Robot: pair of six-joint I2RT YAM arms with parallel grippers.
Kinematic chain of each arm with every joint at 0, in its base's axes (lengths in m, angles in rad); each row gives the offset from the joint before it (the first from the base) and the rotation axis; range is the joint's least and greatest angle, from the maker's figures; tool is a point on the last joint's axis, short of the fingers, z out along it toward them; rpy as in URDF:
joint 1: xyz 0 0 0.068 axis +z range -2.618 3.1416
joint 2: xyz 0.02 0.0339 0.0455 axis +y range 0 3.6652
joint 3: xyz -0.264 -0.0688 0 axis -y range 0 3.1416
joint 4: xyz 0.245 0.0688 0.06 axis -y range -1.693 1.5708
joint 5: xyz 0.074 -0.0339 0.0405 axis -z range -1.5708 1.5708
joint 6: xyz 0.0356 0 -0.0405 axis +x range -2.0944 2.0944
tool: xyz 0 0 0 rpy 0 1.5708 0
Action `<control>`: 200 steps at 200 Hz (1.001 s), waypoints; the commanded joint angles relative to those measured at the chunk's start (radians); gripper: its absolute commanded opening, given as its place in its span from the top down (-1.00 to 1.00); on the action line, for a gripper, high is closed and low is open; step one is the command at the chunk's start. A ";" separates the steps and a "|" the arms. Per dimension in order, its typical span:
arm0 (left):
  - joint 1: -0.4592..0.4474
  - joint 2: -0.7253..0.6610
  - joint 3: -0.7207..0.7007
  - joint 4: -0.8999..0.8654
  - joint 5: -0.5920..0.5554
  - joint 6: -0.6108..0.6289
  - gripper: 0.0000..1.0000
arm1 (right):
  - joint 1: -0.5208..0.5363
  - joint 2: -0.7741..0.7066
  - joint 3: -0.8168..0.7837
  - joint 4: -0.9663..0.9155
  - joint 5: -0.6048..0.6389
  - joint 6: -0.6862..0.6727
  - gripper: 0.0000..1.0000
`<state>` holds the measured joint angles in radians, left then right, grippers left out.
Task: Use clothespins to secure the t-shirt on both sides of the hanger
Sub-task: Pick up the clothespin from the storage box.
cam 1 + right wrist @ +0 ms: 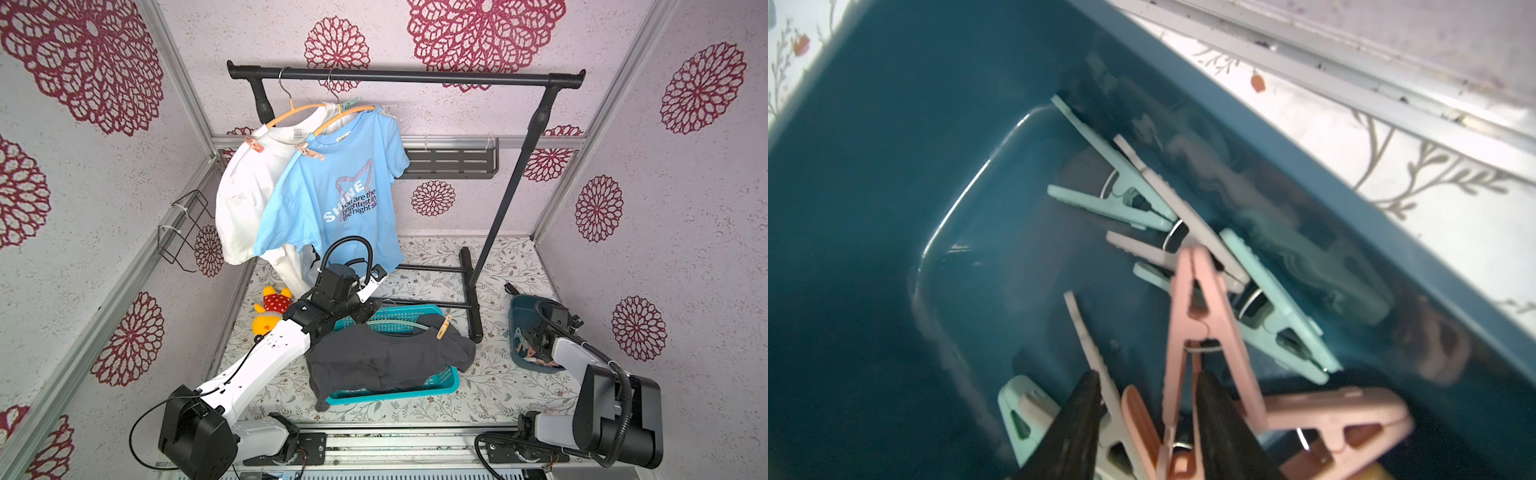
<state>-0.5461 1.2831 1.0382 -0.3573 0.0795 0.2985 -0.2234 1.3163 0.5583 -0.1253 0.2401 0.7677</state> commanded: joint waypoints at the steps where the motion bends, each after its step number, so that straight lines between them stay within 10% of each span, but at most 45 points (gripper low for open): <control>1: 0.009 -0.031 0.013 0.012 0.014 -0.014 -0.33 | 0.009 -0.021 -0.004 0.028 0.026 -0.002 0.29; 167: 0.007 -0.102 -0.013 0.034 0.035 -0.013 -0.40 | 0.000 -0.097 -0.026 0.040 0.023 -0.083 0.63; 200: 0.006 -0.097 -0.015 0.035 0.017 -0.007 -0.46 | 0.000 -0.107 -0.025 0.025 0.044 -0.106 0.30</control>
<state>-0.5449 1.2011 1.0351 -0.3477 0.1135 0.2985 -0.2199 1.2388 0.5232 -0.0929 0.2440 0.6918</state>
